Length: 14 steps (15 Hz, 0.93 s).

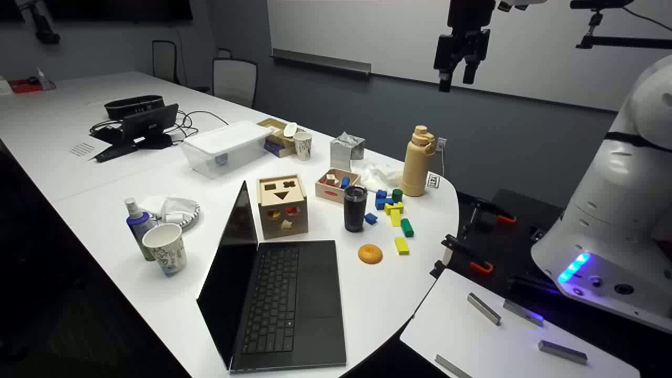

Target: Put the blue block in the wooden toy box.

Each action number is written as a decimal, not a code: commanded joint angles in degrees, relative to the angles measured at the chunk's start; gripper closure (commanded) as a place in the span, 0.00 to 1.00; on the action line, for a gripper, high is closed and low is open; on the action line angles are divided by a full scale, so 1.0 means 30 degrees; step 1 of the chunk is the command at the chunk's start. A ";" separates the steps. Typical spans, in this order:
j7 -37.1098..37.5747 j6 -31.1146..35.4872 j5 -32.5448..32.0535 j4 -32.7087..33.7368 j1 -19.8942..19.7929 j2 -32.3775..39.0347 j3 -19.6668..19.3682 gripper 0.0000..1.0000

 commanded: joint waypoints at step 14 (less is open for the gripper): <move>0.8379 1.1976 0.0842 0.3457 -0.1862 1.0787 0.0670 0.00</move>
